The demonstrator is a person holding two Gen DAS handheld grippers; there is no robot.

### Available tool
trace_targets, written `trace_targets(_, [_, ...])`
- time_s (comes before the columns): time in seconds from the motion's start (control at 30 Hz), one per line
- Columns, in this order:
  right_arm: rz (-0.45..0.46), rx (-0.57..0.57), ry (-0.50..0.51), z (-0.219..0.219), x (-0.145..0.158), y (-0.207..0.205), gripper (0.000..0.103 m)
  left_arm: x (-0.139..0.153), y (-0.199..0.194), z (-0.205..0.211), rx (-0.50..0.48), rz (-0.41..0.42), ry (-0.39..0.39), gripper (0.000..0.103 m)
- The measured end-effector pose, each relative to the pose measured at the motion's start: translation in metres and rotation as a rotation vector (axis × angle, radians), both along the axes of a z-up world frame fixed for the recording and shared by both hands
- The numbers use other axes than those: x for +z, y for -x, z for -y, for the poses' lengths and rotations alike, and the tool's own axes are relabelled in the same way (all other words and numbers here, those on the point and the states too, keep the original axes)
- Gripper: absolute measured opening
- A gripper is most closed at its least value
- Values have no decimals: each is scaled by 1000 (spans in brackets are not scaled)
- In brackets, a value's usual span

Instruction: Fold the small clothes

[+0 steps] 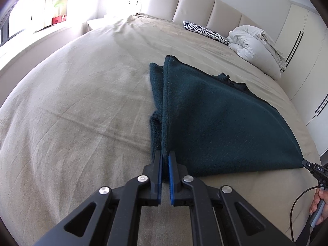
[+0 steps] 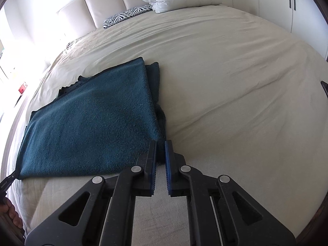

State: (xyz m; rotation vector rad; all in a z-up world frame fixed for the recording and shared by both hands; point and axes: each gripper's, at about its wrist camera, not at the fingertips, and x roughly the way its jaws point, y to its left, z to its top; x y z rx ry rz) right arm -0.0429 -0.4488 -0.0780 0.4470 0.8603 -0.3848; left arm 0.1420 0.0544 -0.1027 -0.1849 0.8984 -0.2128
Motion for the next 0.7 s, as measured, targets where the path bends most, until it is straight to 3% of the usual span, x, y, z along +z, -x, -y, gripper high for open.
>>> trace_targets(0.43, [-10, -26, -45, 8, -18, 11, 5, -7, 2, 2, -1, -19, 1, 6])
trace_targets(0.47, [-12, -34, -52, 9, -21, 12, 0, -6, 3, 3, -3, -16, -4, 6])
trace_targets(0.53, [-33, -71, -43, 13, -25, 19, 0, -6, 2, 5, -6, -13, -15, 6])
trace_targets(0.7, [-8, -81, -113, 26, -28, 34, 0, -6, 0, 3, 6, -14, -7, 9])
